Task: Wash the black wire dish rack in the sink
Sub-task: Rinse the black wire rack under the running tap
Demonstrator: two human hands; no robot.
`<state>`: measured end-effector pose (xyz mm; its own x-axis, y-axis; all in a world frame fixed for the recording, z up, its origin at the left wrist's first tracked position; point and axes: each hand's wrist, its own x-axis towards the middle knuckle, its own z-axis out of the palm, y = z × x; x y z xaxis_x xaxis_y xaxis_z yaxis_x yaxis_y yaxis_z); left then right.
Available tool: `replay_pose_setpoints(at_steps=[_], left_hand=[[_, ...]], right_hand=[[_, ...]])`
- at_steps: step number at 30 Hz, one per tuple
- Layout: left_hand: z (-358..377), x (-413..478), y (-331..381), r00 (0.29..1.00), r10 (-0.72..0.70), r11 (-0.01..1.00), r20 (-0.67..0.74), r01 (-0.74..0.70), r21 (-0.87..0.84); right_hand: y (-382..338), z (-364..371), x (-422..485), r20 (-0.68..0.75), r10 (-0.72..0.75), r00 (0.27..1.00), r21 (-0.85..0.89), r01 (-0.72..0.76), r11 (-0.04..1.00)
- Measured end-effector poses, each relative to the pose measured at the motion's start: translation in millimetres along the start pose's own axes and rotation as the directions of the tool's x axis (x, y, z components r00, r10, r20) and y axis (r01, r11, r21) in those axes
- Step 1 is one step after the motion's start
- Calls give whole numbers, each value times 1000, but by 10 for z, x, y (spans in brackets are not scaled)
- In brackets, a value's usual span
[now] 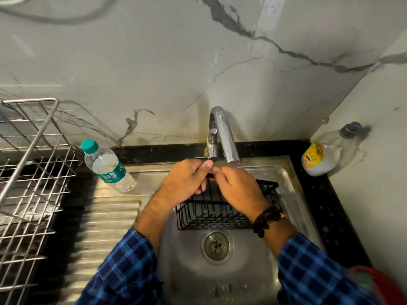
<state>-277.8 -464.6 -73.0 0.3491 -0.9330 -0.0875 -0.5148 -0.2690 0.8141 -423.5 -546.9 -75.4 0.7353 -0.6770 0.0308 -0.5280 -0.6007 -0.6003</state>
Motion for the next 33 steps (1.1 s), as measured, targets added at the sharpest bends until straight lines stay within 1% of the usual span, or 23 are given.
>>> replay_pose_setpoints(at_steps=[1, 2, 4, 7, 10, 11, 12, 13, 14, 15, 16, 17, 19, 21, 22, 23, 24, 25, 26, 28, 31, 32, 33], left_hand=[[-27, -27, -66, 1000, 8, 991, -8, -9, -136], [-57, -59, -158, 999, 12, 980, -38, -20, -200], [-95, -121, -363, 991, 12, 995, -131, -25, -95], [-67, -169, -472, 984, -65, 996, -164, 75, 53], [-8, -134, -237, 984, -36, 976, -177, 72, 204], [24, -103, -154, 986, -13, 950, -167, 64, 305], [50, -76, -55, 985, 4, 910, -174, 69, 409], [70, -57, 48, 982, 10, 867, -187, 85, 490], [96, -37, 122, 983, 20, 834, -181, 84, 546], [115, -9, 188, 986, 30, 813, -162, 71, 578], [126, 18, 248, 988, 50, 806, -145, 46, 590], [127, 40, 297, 989, 66, 816, -134, 24, 577], [139, 70, 286, 989, 90, 883, -116, -26, 469], [123, 57, 98, 998, 31, 987, -62, -21, 157], [111, 26, -38, 998, -30, 999, -56, 28, -39], [111, -13, -182, 993, -85, 988, -83, 73, -137], [105, -46, -314, 986, -110, 987, -124, 93, -131], [94, -62, -421, 984, -103, 994, -144, 96, -52], [87, -61, -453, 987, -101, 993, -126, 108, 50], [93, -34, -371, 991, -132, 965, -35, 136, 225], [138, 11, -67, 989, -135, 893, 67, 93, 440], [168, 38, 6, 991, -116, 853, 70, 64, 518], [209, 65, 73, 994, -90, 815, 66, 35, 578]], right_hand=[[48, -8, 2, -33, 91, 995, 108, -87, 990], [94, -14, 2, -49, 209, 977, 280, -187, 941], [169, -25, 14, -56, 424, 904, 575, -318, 754], [279, 109, -12, 9, 535, 845, 687, -394, 610], [325, 157, -75, 86, 492, 866, 712, -399, 578], [296, 106, -94, 101, 452, 886, 720, -379, 582], [245, 32, -121, 71, 400, 914, 691, -334, 641], [196, -34, -138, 8, 322, 947, 565, -270, 780], [161, -79, -148, -88, 201, 976, 289, -168, 942], [112, -92, -145, -156, 64, 986, -41, -71, 997], [57, -81, -137, -177, -34, 984, -205, -3, 979], [32, -75, -135, -167, -78, 983, -248, 35, 968], [53, -49, -80, -171, -32, 985, -171, 3, 985], [107, -100, -13, -240, 93, 966, -58, -110, 992], [138, -150, 10, -274, 184, 944, 38, -180, 983], [187, -178, 33, -268, 294, 917, 181, -251, 951], [261, -157, 50, -224, 402, 888, 355, -310, 882], [360, -104, 63, -139, 484, 864, 493, -364, 791], [470, -49, 72, -55, 533, 844, 576, -409, 708], [614, 20, 61, 20, 574, 819, 625, -459, 632], [656, -31, 13, 3, 505, 863, 620, -398, 676], [601, -75, -1, -10, 417, 909, 588, -332, 737], [524, -123, -13, 2, 291, 957, 459, -259, 850]])
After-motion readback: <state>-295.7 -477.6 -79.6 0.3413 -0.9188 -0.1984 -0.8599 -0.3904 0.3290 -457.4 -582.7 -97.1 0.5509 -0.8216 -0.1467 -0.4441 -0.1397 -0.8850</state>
